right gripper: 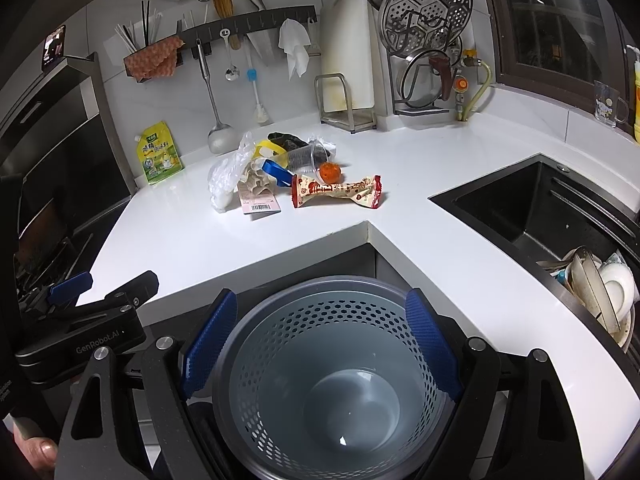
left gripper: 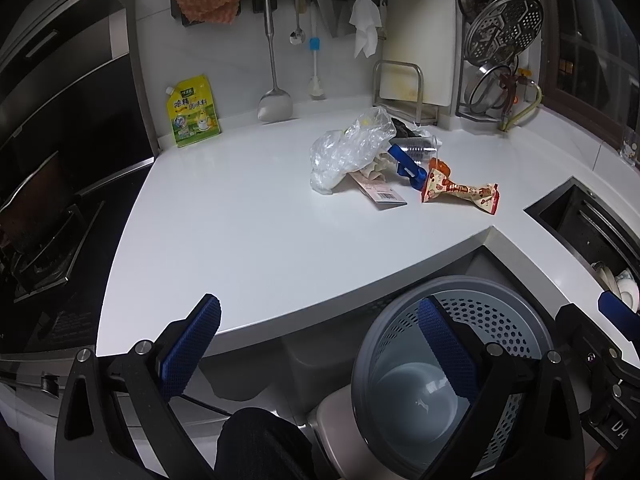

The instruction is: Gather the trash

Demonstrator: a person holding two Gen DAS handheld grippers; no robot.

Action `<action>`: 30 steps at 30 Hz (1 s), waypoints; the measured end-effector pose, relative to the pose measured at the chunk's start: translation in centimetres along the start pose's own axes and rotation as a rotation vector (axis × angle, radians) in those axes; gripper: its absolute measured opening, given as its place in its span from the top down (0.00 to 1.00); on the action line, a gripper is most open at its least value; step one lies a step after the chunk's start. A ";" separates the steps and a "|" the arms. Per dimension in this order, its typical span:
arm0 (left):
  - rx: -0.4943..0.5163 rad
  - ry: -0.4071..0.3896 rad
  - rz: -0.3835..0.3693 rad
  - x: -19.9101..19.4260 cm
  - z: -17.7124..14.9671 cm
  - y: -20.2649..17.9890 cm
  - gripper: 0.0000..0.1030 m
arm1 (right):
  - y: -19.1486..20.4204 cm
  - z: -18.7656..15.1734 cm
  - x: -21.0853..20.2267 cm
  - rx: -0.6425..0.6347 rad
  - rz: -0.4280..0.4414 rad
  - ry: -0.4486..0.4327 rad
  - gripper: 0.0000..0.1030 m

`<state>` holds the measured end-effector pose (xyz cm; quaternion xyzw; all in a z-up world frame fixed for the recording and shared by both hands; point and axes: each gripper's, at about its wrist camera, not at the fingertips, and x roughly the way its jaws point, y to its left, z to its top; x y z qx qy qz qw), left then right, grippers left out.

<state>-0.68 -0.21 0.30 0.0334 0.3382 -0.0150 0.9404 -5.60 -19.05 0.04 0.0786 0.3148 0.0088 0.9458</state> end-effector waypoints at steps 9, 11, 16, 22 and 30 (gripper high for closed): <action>-0.009 0.016 0.003 1.3 -0.2 0.3 0.06 | -0.6 -0.7 1.5 0.006 0.001 0.013 0.20; -0.013 0.019 0.003 1.8 -0.1 0.5 0.06 | -1.0 -0.6 2.0 0.005 -0.003 0.016 0.20; -0.032 0.016 0.006 3.8 1.2 0.8 0.06 | -2.0 0.6 3.9 -0.016 -0.016 0.014 0.20; -0.046 -0.011 0.018 6.5 4.2 1.1 0.06 | -3.2 4.1 7.3 -0.043 -0.012 -0.012 0.20; -0.058 -0.018 0.018 10.4 6.8 0.8 0.06 | -2.8 8.4 12.7 -0.158 -0.006 0.008 0.20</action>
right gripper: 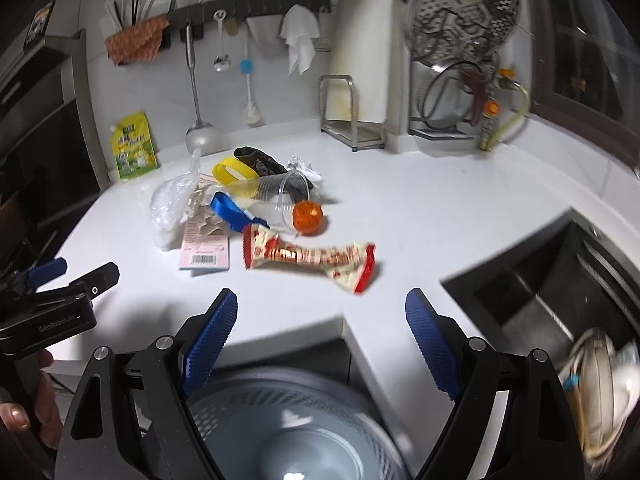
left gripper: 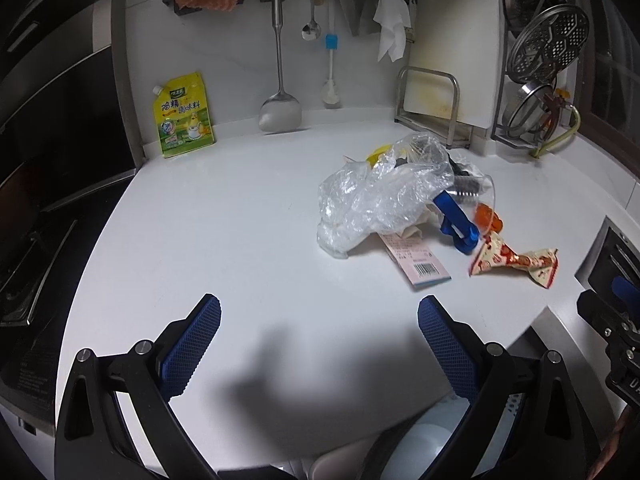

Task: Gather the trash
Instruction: 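Reach the right gripper to the red-and-white snack wrapper and grasp it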

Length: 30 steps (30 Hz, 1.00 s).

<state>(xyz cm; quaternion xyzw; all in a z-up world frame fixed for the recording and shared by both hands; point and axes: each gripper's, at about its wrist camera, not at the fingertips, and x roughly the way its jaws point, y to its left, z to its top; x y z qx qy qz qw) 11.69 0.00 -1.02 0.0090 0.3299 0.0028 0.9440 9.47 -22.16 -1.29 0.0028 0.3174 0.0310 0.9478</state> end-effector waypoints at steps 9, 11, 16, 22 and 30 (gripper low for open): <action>0.010 0.012 -0.009 1.8 0.7 -0.5 0.06 | 1.2 1.8 5.2 -0.168 -0.024 0.070 0.20; 0.009 0.018 -0.010 2.1 0.7 -0.5 0.06 | 1.5 2.1 6.0 -0.190 -0.027 0.077 0.20; -0.003 0.031 -0.013 2.8 0.6 -0.2 0.06 | 2.8 2.2 7.7 -0.303 -0.069 0.096 0.20; -0.010 0.037 -0.017 3.3 0.9 0.1 0.06 | 3.6 2.3 9.5 -0.352 -0.070 0.119 0.21; -0.021 0.035 -0.045 4.0 1.4 0.5 0.06 | 2.9 2.7 10.2 -0.316 -0.035 0.138 0.57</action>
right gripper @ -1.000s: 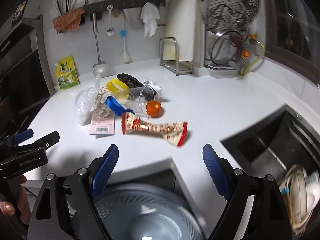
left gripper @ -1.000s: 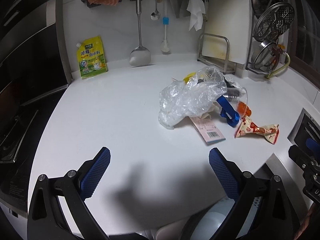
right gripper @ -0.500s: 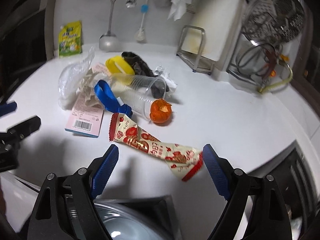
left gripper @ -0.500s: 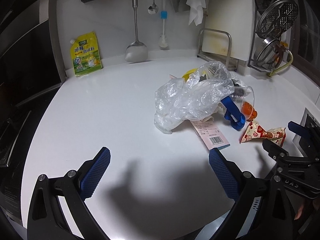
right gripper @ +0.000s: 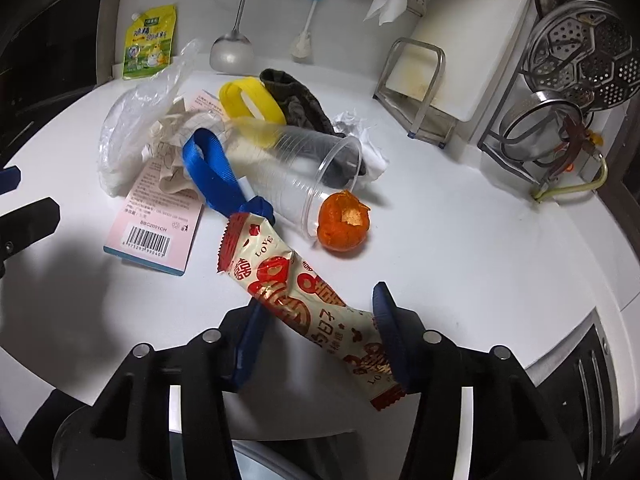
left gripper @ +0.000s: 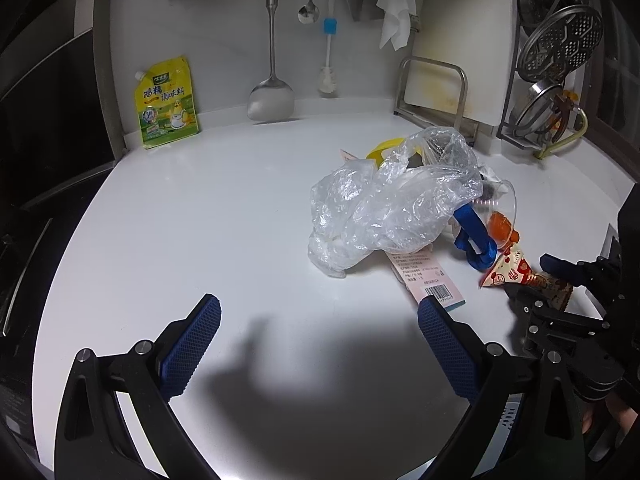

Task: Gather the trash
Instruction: 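Reach the right gripper to the red-and-white snack wrapper and grasp it, then grasp the clear plastic bag with the left gripper while the right holds the wrapper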

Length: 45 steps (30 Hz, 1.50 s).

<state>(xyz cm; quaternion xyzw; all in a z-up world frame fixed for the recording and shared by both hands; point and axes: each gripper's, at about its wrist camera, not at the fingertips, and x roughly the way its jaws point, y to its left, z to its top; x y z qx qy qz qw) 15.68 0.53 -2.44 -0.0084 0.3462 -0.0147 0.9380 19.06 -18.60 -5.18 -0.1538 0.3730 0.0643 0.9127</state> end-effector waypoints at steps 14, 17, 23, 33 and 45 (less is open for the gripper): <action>-0.034 -0.061 -0.055 0.4 2.0 -0.5 0.06 | -5.8 -0.5 -1.6 0.304 0.126 -0.065 0.87; -0.021 -0.039 -0.037 1.8 2.5 -1.1 0.06 | -6.3 -0.8 -1.5 0.325 0.147 -0.068 0.87; -0.022 -0.044 -0.018 3.0 3.6 -2.0 0.06 | -6.7 -0.9 -1.5 0.343 0.174 -0.077 0.87; -0.002 0.003 0.016 5.7 5.2 -2.4 0.55 | -6.6 -1.0 -1.5 0.335 0.186 -0.081 0.87; -0.052 -0.052 -0.015 2.5 6.3 1.4 0.84 | -6.9 -1.1 -2.0 0.354 0.177 -0.098 0.87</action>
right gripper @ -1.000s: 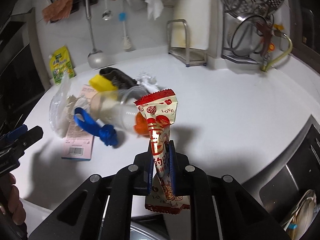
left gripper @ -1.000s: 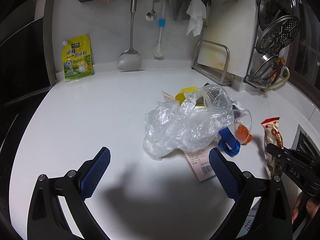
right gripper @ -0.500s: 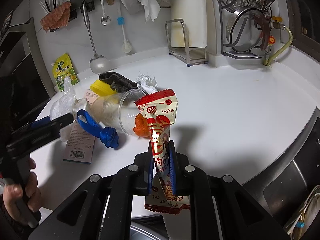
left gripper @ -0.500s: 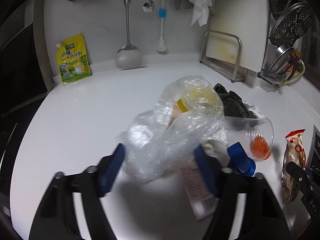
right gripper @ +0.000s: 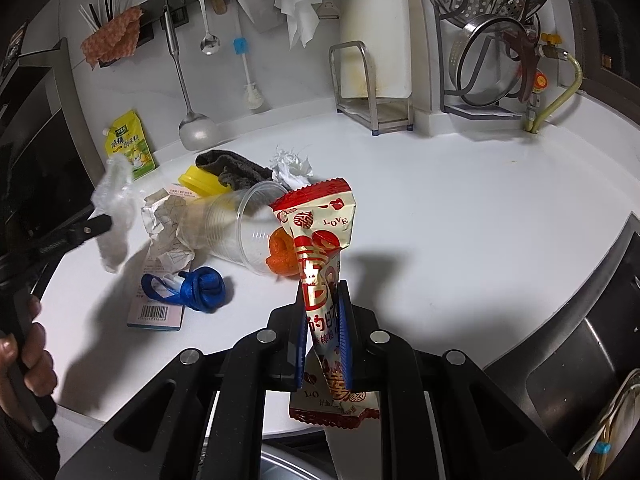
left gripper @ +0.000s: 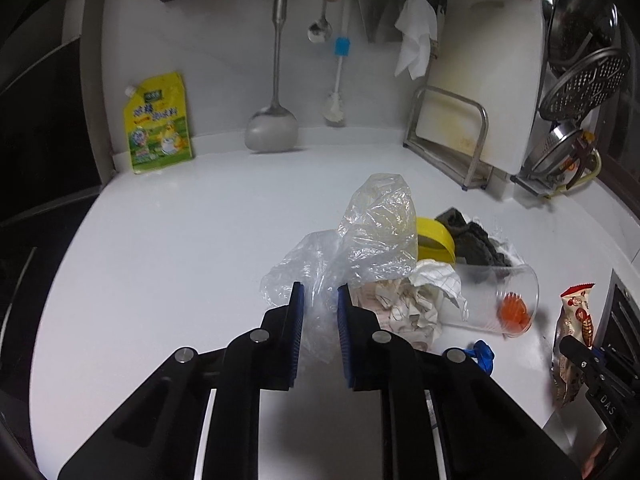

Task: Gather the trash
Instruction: 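Grasp the clear plastic bag with the left gripper while the right holds the wrapper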

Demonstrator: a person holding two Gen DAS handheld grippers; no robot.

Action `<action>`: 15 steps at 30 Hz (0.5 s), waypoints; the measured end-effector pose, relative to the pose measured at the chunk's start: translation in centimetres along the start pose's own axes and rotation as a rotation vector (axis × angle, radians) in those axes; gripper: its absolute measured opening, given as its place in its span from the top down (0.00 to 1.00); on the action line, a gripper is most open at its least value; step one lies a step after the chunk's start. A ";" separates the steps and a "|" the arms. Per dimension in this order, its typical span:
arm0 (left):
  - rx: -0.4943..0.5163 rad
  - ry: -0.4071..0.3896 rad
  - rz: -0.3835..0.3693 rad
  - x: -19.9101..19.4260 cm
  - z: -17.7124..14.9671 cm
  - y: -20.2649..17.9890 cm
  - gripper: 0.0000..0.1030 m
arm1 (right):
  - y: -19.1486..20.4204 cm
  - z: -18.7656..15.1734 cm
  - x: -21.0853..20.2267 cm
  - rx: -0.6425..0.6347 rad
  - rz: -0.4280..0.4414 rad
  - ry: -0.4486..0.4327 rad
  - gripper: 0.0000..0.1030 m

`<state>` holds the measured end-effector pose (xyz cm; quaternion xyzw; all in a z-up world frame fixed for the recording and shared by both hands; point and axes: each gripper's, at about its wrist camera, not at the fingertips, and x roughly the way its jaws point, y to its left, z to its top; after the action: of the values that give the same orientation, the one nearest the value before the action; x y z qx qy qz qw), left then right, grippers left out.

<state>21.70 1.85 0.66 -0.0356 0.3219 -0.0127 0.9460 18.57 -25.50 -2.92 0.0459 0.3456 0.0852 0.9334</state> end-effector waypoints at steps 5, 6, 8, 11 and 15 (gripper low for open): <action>0.032 -0.042 0.004 -3.3 -0.6 0.3 0.84 | 0.4 -0.6 -1.7 0.020 -0.005 -0.019 0.87; 0.039 -0.049 0.002 -4.0 -0.9 0.2 0.84 | 0.5 -0.8 -2.1 0.022 -0.006 -0.023 0.87; 0.049 -0.060 -0.007 -5.2 -1.5 0.0 0.84 | 0.9 -1.5 -3.2 0.030 -0.006 -0.030 0.87; 0.062 -0.069 -0.031 -7.3 -3.0 -0.5 0.84 | 1.4 -2.7 -4.8 0.041 -0.008 -0.039 0.87; 0.083 -0.061 -0.062 -9.5 -4.9 -1.2 0.84 | 2.3 -4.9 -6.9 0.060 -0.013 -0.046 0.87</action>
<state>11.22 0.84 2.64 -0.0066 0.2910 -0.0545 0.9551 9.93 -24.43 -1.88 0.0734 0.3268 0.0675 0.9398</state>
